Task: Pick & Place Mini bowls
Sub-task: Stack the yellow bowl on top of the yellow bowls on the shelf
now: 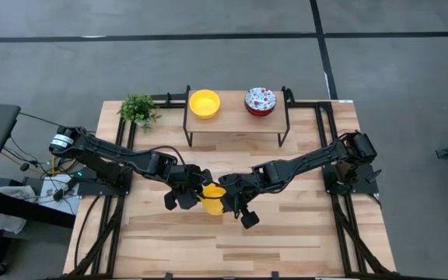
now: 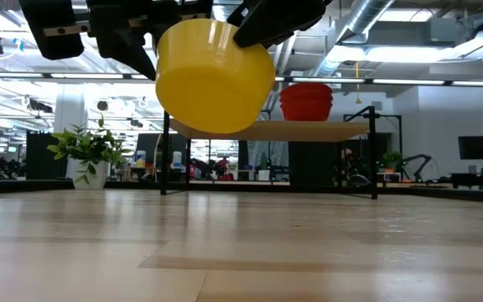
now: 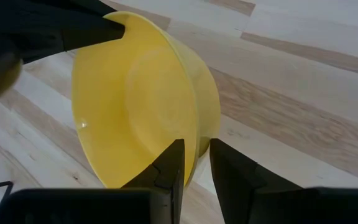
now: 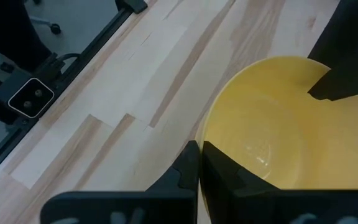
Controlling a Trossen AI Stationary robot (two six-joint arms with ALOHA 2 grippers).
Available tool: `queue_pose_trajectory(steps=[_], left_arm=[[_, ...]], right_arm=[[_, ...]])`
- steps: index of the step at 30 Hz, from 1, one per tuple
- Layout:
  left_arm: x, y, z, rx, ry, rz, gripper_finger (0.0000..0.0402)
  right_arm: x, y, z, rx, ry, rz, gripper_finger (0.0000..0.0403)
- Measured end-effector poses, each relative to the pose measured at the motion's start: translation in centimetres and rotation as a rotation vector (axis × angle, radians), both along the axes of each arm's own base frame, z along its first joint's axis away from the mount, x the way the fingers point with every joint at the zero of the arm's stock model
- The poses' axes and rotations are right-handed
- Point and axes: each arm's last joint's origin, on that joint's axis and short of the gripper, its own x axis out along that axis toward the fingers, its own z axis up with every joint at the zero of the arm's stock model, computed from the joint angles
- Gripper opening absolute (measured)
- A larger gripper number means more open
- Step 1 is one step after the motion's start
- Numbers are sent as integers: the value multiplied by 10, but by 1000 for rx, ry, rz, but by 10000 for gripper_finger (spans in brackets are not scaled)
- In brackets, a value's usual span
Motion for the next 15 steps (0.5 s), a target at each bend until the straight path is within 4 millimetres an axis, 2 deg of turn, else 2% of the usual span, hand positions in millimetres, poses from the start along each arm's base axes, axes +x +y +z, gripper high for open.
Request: queue_pose_trajectory(steps=[15], left_arm=[[0, 0, 0, -19, 3, 24, 76]], right_arm=[[0, 0, 0, 6, 4, -4, 0]])
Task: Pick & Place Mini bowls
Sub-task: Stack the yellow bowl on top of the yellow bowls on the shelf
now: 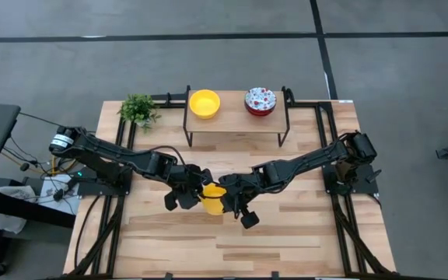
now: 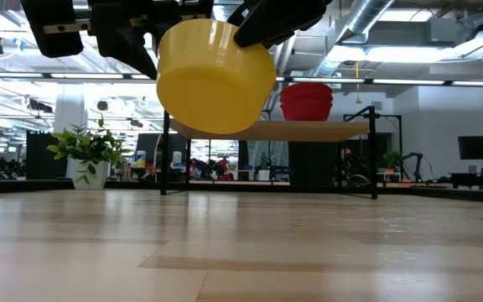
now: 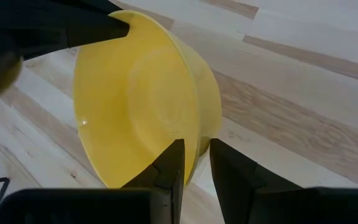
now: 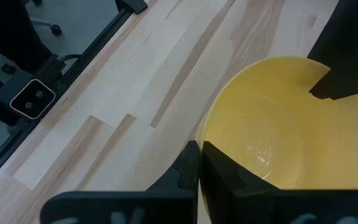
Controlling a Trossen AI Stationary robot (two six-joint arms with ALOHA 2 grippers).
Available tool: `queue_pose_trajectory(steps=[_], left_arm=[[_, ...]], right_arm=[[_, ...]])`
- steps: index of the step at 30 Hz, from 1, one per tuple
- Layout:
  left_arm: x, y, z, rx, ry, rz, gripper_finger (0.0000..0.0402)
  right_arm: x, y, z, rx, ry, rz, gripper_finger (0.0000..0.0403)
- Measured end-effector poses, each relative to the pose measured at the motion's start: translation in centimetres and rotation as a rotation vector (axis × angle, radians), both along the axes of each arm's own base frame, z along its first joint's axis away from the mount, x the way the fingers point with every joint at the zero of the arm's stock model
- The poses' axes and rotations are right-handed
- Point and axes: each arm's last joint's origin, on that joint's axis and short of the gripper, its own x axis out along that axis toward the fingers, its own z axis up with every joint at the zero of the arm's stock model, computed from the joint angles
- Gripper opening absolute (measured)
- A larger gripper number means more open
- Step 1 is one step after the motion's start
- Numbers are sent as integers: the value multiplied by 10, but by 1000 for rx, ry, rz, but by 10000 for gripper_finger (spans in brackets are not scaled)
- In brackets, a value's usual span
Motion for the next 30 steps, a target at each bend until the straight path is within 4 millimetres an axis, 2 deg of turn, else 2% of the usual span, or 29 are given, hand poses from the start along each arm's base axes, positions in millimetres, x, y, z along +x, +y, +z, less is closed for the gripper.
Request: queue_pose_trajectory(steps=[16, 25, 30], left_arm=[[0, 0, 0, -3, -2, 3, 74], [-1, 0, -1, -8, 12, -6, 12], [-1, 0, -1, 5, 7, -16, 11]], right_arm=[[0, 0, 0, 0, 1, -1, 0], [0, 0, 0, -2, 4, -1, 0], [0, 0, 0, -1, 2, 0, 0]])
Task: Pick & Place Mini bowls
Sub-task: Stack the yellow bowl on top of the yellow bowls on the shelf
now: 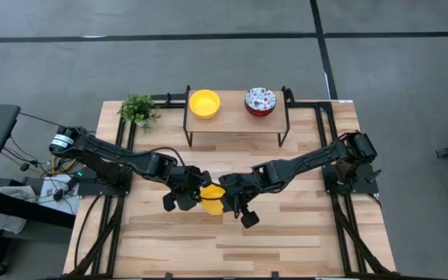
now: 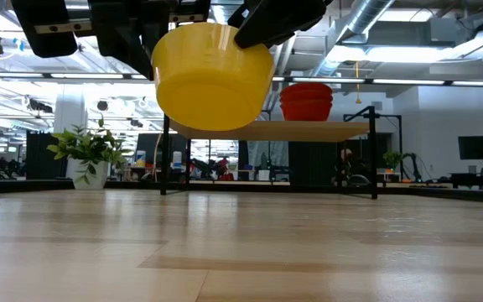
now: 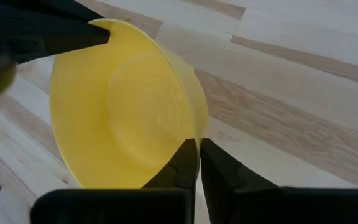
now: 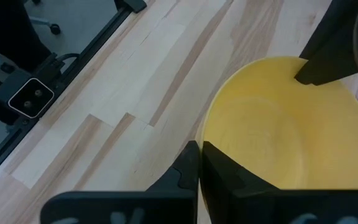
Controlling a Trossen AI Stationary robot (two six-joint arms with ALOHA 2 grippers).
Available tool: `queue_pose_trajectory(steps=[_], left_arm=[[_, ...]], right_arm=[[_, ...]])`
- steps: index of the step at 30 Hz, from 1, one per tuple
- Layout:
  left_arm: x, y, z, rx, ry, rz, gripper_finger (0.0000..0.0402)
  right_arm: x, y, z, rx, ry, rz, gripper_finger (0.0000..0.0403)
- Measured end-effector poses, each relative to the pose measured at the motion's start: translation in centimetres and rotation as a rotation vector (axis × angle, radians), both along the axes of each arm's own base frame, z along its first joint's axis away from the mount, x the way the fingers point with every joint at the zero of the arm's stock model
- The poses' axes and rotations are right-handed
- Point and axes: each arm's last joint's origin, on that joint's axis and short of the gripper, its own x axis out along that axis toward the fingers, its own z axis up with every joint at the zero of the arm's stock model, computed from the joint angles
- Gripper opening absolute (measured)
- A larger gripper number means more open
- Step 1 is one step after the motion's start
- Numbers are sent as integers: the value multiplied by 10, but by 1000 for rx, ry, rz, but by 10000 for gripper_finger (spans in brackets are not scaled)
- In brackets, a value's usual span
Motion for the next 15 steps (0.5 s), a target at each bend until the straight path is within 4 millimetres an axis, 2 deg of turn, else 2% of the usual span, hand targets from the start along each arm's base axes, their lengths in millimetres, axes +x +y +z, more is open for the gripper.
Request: queue_pose_trajectory(steps=[8, 15], left_arm=[[0, 0, 0, 3, -2, 1, 10], [1, 1, 1, 7, -15, 14, 8]], right_arm=[[1, 0, 1, 0, -11, -2, 4], [2, -2, 1, -49, -24, -72, 38]])
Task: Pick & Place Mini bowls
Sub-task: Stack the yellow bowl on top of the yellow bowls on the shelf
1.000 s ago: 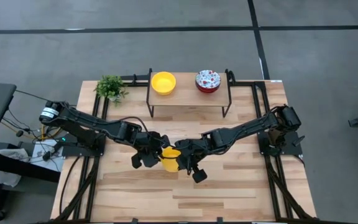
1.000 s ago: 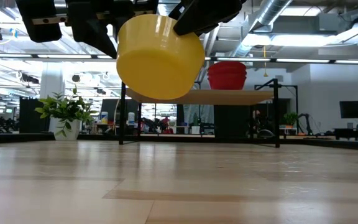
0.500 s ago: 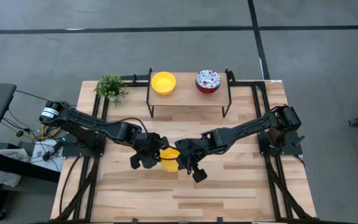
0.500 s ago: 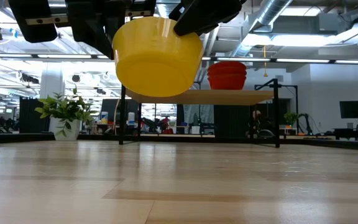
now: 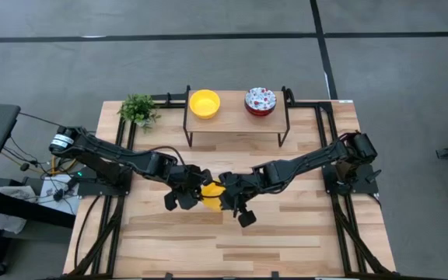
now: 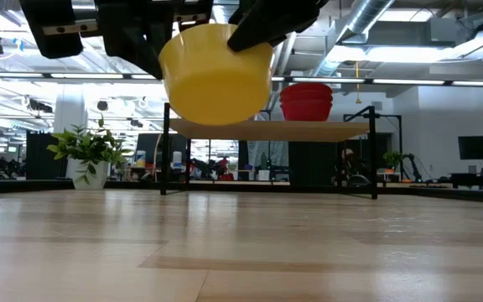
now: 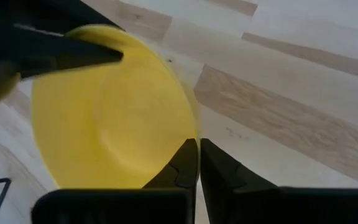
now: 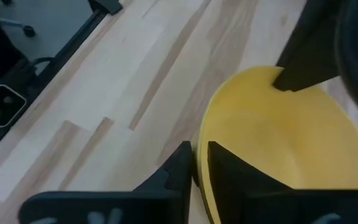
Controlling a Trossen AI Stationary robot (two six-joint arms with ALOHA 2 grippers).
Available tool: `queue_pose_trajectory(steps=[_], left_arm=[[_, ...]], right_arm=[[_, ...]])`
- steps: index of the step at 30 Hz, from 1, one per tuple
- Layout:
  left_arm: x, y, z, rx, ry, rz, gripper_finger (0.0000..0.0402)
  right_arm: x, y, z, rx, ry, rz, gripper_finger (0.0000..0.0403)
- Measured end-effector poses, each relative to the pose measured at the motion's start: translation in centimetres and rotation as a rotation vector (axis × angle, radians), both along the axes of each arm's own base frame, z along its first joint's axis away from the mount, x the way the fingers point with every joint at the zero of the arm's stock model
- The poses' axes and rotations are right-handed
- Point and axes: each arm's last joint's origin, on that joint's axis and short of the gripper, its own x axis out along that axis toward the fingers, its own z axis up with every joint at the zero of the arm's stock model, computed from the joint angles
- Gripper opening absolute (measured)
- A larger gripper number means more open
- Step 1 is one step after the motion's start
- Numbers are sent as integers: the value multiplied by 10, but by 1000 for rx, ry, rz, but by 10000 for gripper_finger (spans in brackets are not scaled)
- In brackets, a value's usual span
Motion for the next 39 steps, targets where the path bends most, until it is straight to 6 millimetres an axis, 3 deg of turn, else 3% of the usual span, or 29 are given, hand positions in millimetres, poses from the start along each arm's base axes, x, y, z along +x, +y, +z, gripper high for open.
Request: queue_pose_trajectory(steps=[8, 12, 20, 39], left_arm=[[1, 0, 1, -4, -8, 3, 8], [1, 2, 0, -5, -5, 6, 8], [-8, 4, -20, 10, 68, 13, 8], [-9, 6, -22, 44, 67, 57, 9]], right_arm=[[3, 0, 3, 4, -41, -5, 66], [3, 0, 3, 7, -49, -5, 67], [2, 1, 2, -48, -53, -42, 68], [-3, 2, 11, -40, -60, -66, 68]])
